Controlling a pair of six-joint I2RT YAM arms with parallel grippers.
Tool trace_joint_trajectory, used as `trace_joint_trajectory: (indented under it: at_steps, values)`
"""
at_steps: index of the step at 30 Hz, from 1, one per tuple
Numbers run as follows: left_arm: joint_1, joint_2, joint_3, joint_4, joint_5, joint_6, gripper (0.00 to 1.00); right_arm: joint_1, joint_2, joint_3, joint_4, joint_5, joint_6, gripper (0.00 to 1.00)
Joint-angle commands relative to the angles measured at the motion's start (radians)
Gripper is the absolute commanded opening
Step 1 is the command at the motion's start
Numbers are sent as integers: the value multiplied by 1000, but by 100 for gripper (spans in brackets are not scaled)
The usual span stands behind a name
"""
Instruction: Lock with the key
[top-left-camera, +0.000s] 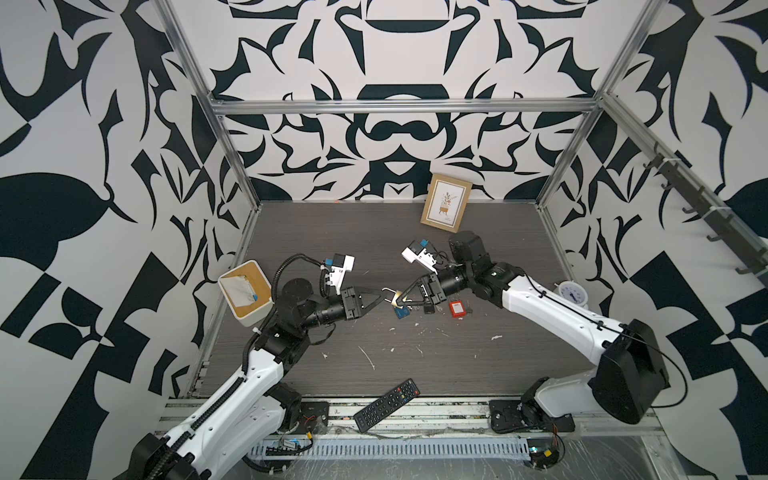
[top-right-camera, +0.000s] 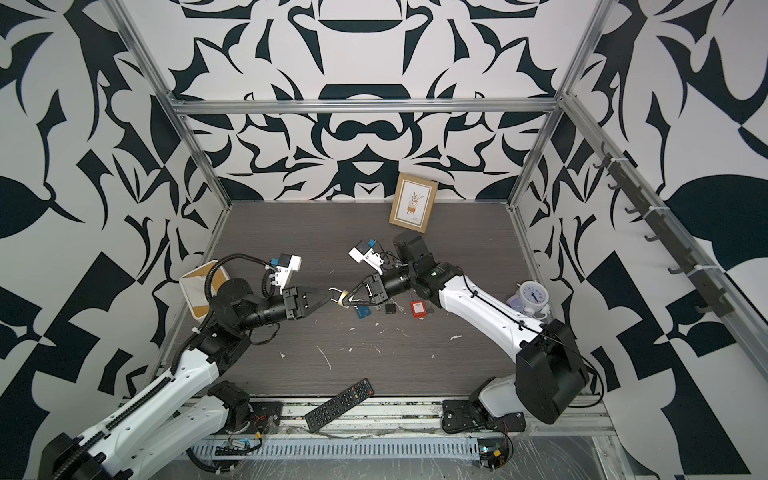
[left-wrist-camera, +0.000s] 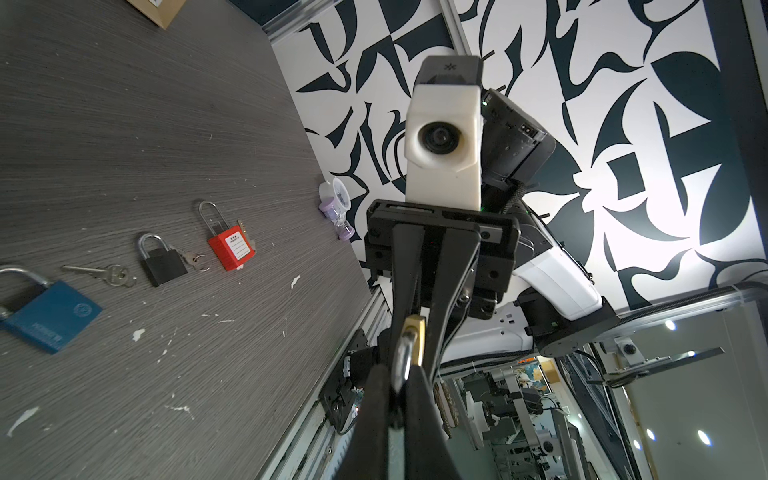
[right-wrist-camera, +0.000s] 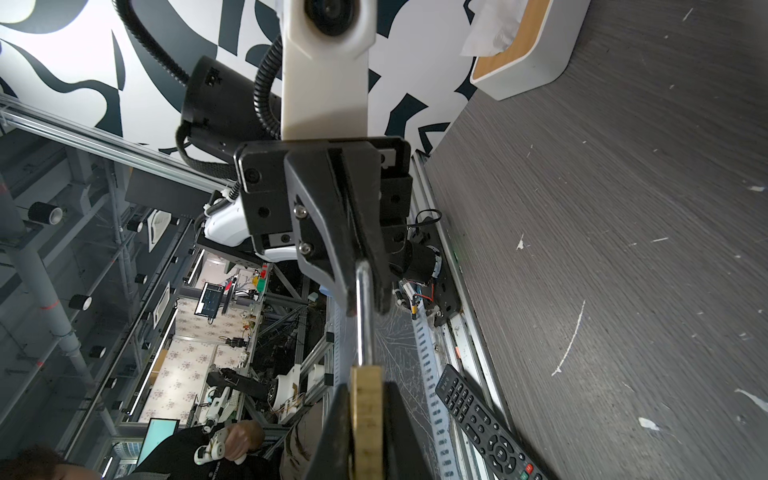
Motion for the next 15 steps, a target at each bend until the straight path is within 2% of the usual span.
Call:
trace_joint_trajectory:
  at_steps: [1, 9, 15]
  values:
    - [-4, -12, -4, -12, 13, 32, 0, 1, -46, 6, 148, -16, 86, 0]
    - [-4, -6, 2, 6, 28, 29, 0, 1, -31, 3, 192, 9, 123, 0]
    - [-5, 16, -10, 109, 68, -50, 0, 1, -21, 25, 109, 71, 34, 0]
